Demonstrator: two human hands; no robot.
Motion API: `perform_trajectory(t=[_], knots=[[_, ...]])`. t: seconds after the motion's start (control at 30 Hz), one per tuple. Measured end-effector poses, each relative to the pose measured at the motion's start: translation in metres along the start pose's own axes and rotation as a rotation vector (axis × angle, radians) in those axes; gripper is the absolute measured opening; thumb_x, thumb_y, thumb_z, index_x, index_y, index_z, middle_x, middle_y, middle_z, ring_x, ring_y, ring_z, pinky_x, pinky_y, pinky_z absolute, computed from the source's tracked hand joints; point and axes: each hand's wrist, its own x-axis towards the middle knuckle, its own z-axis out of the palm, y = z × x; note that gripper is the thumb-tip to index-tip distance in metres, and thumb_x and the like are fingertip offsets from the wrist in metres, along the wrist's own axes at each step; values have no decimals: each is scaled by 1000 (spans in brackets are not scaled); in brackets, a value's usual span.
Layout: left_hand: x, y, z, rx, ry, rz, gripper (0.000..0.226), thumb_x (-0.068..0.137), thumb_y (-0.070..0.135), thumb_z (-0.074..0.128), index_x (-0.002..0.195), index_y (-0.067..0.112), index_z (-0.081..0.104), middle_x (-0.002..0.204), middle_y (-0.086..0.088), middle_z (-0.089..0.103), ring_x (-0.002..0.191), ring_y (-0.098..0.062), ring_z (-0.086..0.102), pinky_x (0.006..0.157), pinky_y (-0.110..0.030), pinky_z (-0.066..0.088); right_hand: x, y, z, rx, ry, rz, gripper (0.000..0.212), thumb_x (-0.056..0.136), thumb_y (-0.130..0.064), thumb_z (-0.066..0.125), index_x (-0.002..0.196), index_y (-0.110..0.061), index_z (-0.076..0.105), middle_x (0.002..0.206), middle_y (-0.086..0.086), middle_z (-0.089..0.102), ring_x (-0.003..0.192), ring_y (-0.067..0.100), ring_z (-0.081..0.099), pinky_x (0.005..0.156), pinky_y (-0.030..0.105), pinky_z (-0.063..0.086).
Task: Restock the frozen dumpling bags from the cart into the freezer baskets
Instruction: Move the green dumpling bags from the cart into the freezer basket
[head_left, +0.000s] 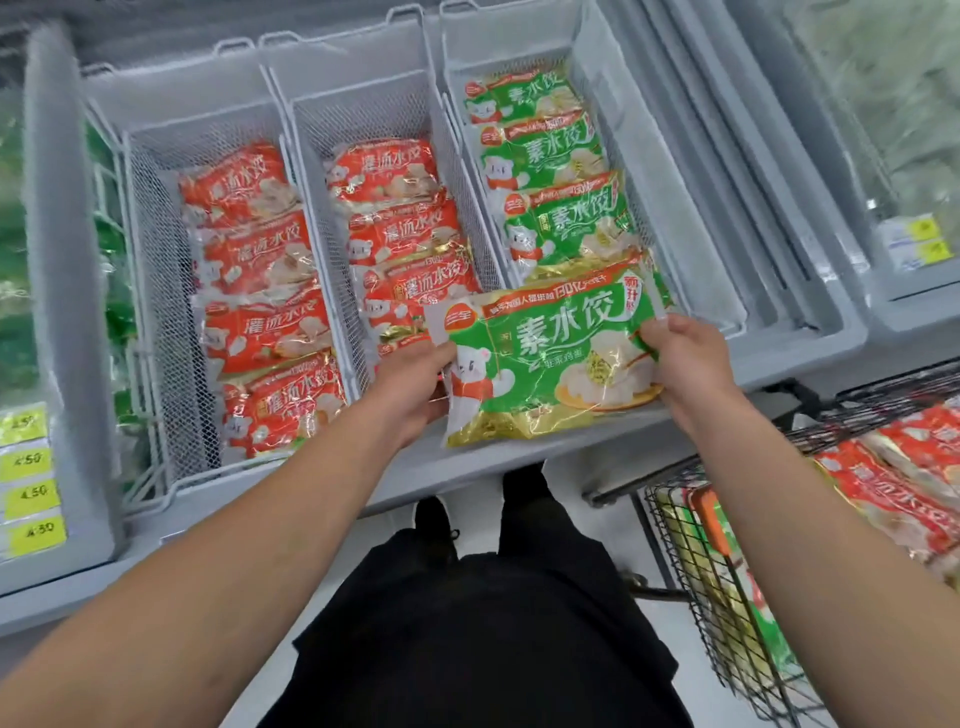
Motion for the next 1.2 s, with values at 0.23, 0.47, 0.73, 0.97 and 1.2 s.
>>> perform_trajectory(t=[0.23, 0.47, 0.73, 0.97, 1.2], knots=[[46, 32, 78, 36, 73, -24, 10, 100, 13, 56, 97, 14, 65, 96, -7, 75, 83, -21, 70, 78, -38, 59, 104, -19, -34, -84, -28, -55, 22, 81, -22, 61, 76, 0, 62, 75, 11, 62, 71, 24, 58, 67, 42, 47], [85, 53, 152, 63, 198, -46, 14, 98, 10, 60, 85, 14, 63, 70, 1, 74, 56, -11, 70, 51, -25, 57, 194, -24, -57, -175, -78, -7, 30, 80, -25, 57, 85, 5, 62, 75, 15, 67, 70, 22, 58, 65, 36, 43], [111, 40, 179, 533, 233, -177, 16, 92, 18, 63, 82, 7, 58, 87, -17, 58, 78, -28, 59, 84, -50, 57, 216, -21, -70, -611, -275, 41, 52, 87, -40, 55, 132, -13, 54, 133, 9, 59, 120, 29, 55, 91, 35, 45], [92, 44, 162, 651, 196, -17, 9, 93, 22, 61, 87, 15, 60, 90, -10, 59, 82, -25, 55, 83, -40, 53, 177, -15, -68, -668, -245, -88, 51, 97, -30, 54, 144, -11, 46, 147, 7, 49, 134, 27, 46, 99, 30, 36], [48, 38, 147, 669, 63, 193, 29, 94, 25, 62, 120, 14, 67, 122, -3, 65, 109, -24, 63, 98, -45, 53, 98, 11, -63, -522, -31, -247, 39, 94, -24, 60, 130, -10, 58, 132, 8, 61, 120, 27, 57, 97, 31, 42]])
